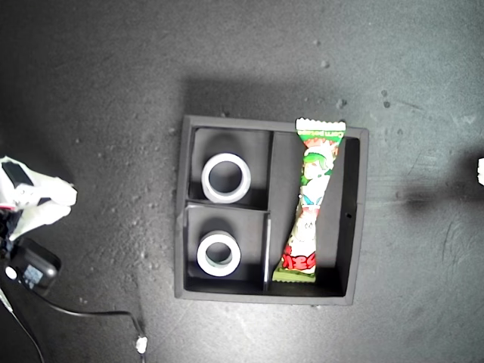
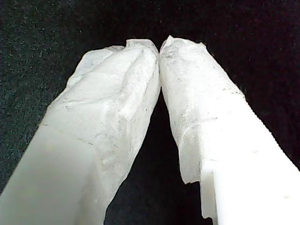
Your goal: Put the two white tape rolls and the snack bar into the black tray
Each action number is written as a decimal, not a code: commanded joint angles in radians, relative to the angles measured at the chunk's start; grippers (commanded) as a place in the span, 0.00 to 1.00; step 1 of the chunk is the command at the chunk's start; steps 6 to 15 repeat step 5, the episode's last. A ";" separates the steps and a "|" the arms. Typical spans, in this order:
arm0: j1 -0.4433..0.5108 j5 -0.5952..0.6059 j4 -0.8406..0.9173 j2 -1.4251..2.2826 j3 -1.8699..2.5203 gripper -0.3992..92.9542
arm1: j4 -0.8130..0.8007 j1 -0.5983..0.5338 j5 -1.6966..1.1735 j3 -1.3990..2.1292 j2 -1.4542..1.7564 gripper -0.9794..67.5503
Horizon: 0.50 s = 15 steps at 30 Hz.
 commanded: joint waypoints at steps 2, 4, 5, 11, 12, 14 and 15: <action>0.011 0.009 0.037 0.048 0.055 0.01 | 0.003 -0.003 -0.345 0.012 0.000 0.01; 0.011 0.009 0.037 0.048 0.055 0.01 | 0.003 -0.003 -0.345 0.012 0.000 0.01; 0.011 0.009 0.037 0.048 0.055 0.01 | 0.003 -0.003 -0.345 0.012 0.000 0.01; 0.011 0.009 0.037 0.048 0.055 0.01 | 0.003 -0.003 -0.345 0.012 0.000 0.01; 0.011 0.009 0.037 0.048 0.055 0.01 | 0.003 -0.003 -0.345 0.012 0.000 0.01; 0.011 0.009 0.037 0.048 0.055 0.01 | 0.003 -0.003 -0.345 0.012 0.000 0.01; 0.011 0.009 0.037 0.048 0.055 0.01 | 0.003 -0.003 -0.345 0.012 0.000 0.01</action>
